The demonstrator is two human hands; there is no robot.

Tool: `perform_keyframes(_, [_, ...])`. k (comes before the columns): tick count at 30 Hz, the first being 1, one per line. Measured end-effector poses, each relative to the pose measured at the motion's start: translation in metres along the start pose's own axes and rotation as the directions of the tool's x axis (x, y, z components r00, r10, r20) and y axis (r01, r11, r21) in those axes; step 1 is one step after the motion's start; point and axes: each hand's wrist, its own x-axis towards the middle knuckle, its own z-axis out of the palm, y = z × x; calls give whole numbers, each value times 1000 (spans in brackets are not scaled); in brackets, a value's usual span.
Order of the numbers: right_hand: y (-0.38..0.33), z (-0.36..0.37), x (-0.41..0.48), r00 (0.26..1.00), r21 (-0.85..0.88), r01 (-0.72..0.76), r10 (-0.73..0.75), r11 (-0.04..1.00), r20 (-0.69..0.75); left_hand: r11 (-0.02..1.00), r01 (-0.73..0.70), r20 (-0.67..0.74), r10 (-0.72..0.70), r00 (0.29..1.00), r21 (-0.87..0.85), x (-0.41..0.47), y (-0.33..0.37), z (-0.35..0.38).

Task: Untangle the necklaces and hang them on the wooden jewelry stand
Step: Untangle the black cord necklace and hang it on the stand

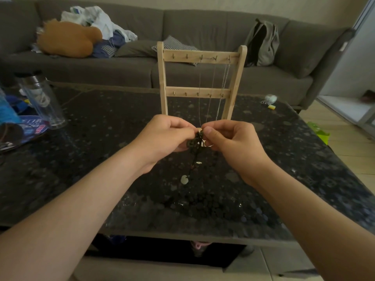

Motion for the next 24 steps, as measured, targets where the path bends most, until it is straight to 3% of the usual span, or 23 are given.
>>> perform_keyframes(15, [3,2,2,999,29,-29,28,999,17,999,38,71,-39,997,17,3,-3,-2])
perform_keyframes(24, [1,4,2,999,41,-36,37,998,-14,957,192,118,-169,978,-217,5,3,0])
